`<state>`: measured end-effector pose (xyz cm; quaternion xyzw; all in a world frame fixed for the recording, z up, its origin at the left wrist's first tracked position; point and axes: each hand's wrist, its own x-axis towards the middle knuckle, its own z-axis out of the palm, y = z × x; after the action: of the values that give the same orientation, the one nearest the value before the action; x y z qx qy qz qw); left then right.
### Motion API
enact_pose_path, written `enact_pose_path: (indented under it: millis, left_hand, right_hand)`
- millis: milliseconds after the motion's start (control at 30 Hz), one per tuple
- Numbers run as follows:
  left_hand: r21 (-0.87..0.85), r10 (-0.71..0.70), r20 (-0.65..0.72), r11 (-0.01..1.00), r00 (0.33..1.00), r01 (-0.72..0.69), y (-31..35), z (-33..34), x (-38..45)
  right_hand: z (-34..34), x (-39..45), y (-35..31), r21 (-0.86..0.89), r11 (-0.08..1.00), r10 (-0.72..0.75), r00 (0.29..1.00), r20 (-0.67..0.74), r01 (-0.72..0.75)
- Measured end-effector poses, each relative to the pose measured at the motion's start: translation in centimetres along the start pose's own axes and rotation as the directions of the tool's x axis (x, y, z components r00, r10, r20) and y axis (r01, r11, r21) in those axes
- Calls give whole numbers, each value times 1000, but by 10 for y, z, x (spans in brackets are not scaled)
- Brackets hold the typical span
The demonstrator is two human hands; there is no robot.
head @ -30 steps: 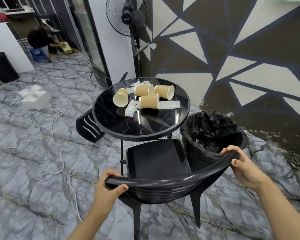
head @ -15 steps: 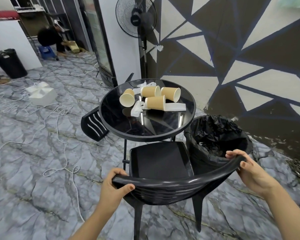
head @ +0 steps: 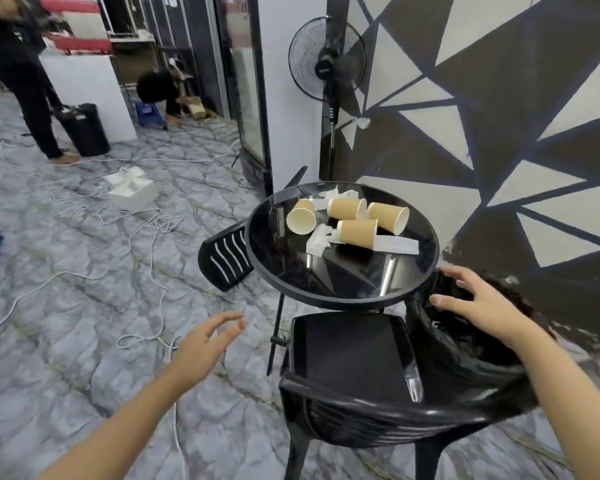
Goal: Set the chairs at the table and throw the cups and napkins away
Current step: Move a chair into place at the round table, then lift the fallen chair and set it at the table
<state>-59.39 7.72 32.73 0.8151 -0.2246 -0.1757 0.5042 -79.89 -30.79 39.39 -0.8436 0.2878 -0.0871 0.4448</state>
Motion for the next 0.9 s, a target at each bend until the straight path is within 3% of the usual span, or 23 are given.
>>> enact_pose_path:
  millis: [133,267,533,767,900]
  left_hand:
    - [198,-62,11,978,998,59,-11,-40,9]
    - [288,-37,-60,956,998,53,-24,-78,10]
    - [498,-92,-102,857,990,131,-76,-152,18]
    - [670,-248,-97,700,964,248,-128,-202,15]
    - [662,-314,-96,689,945,296,-150,-219,13]
  right_hand:
    - [82,35,-73,-102,982,-142,981,131,156]
    - [174,55,-128,-158,942,-226,910,346,295]
    - [336,66,-194,-294,863,-162,776,609,411]
    - [432,65,-219,-328,833,-97,702,706,445]
    - [462,74,-228,-359,817,-45,672,739,450]
